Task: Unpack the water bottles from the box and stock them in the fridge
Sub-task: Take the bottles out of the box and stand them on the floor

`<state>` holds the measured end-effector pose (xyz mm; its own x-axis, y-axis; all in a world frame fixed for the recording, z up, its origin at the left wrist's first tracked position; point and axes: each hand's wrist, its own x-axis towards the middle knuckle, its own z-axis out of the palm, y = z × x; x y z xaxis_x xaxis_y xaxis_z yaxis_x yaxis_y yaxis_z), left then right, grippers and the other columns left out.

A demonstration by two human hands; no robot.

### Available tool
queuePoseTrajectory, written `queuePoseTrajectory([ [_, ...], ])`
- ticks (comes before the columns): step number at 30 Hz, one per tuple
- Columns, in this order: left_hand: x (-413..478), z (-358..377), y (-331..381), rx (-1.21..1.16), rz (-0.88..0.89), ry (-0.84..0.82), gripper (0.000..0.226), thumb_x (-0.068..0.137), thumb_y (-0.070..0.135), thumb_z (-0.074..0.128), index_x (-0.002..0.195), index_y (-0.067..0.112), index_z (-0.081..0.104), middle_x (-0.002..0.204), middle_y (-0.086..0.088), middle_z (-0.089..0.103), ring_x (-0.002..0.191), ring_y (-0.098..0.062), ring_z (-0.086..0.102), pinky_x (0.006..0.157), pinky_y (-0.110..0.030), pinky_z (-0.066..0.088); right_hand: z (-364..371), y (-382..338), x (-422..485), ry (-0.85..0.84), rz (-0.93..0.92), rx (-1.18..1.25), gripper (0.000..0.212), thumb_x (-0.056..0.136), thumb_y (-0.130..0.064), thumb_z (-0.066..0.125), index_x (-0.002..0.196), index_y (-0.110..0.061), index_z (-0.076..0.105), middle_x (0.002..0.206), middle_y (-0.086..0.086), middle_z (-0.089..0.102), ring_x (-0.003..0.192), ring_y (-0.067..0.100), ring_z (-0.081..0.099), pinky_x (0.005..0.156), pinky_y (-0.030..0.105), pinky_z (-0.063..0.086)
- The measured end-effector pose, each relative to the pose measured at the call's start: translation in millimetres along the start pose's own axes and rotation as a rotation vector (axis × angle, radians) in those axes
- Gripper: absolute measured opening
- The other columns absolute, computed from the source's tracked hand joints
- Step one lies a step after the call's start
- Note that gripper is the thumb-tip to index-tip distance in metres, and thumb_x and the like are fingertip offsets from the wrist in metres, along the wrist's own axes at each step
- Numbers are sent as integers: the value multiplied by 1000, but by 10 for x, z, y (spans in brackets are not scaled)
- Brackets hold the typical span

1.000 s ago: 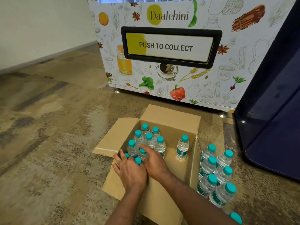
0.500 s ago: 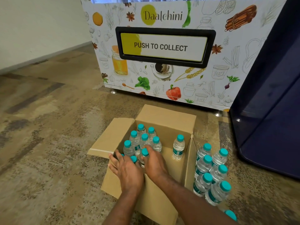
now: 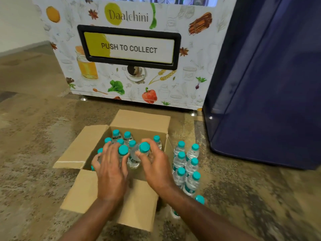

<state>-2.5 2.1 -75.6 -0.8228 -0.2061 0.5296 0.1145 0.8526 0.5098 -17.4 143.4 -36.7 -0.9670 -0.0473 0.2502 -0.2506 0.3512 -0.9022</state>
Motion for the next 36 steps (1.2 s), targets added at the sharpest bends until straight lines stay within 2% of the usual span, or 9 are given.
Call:
queuePoseTrajectory([
  [2,40,-125,220,-75,95,5,40,102,30,53,136,10,56,133,-8,59,131,-27,49,104,-50,36,-258,-163,-12,60,-4,55,29,93,-28,64,121,-33,56,105,-14,67,96,0,64,81,28,57],
  [5,63,-281,529,-234,124,-80,34,104,35,59,132,16,57,124,3,58,120,-16,51,100,-35,42,-633,-351,-65,122,18,84,26,92,-26,66,116,-32,59,102,-12,68,94,5,66,82,36,58],
  [8,125,-354,754,-381,107,-272,33,98,44,60,126,26,59,112,20,55,103,1,50,86,-17,40,-1014,-499,-226,137,26,46,22,91,-23,67,112,-29,61,99,-13,68,95,2,64,83,28,56],
  [11,143,-386,870,-405,155,-566,30,96,46,65,125,37,60,111,21,60,96,1,57,76,-17,48,-1325,-576,-466,144,71,-4,18,90,-23,69,105,-30,62,96,-12,68,93,2,64,80,24,55],
  [13,103,-392,934,-428,202,-745,24,96,45,68,119,39,62,109,19,64,95,-3,61,79,-24,53,-1484,-569,-645,150,124,-14,16,90,-22,70,102,-30,62,95,-12,69,92,2,65,80,26,55],
  [18,-128,-261,1065,-460,224,-970,24,93,41,74,115,32,69,107,17,69,98,1,63,83,-25,55,-1653,-427,-1077,147,224,-57,18,89,-20,70,102,-31,63,98,-13,70,93,-1,66,80,25,55],
  [21,-349,-100,1068,-387,246,-1015,23,92,36,77,113,29,69,103,16,67,93,3,61,81,-22,53,-1638,-200,-1226,142,299,-144,18,89,-24,70,102,-32,61,96,-14,70,89,-4,65,76,24,55],
  [26,-657,140,941,-276,222,-993,25,92,36,78,111,25,67,92,19,59,78,9,54,64,-9,39,-1539,224,-1388,124,391,-234,17,88,-28,71,102,-31,61,94,-16,69,87,-4,63,78,29,56],
  [36,-927,334,840,-212,152,-963,26,92,36,76,113,26,65,99,13,62,82,-4,57,72,-23,50,-1336,713,-1542,49,431,-311,26,87,-32,71,111,-33,58,98,-19,66,89,-5,61,77,27,56],
])
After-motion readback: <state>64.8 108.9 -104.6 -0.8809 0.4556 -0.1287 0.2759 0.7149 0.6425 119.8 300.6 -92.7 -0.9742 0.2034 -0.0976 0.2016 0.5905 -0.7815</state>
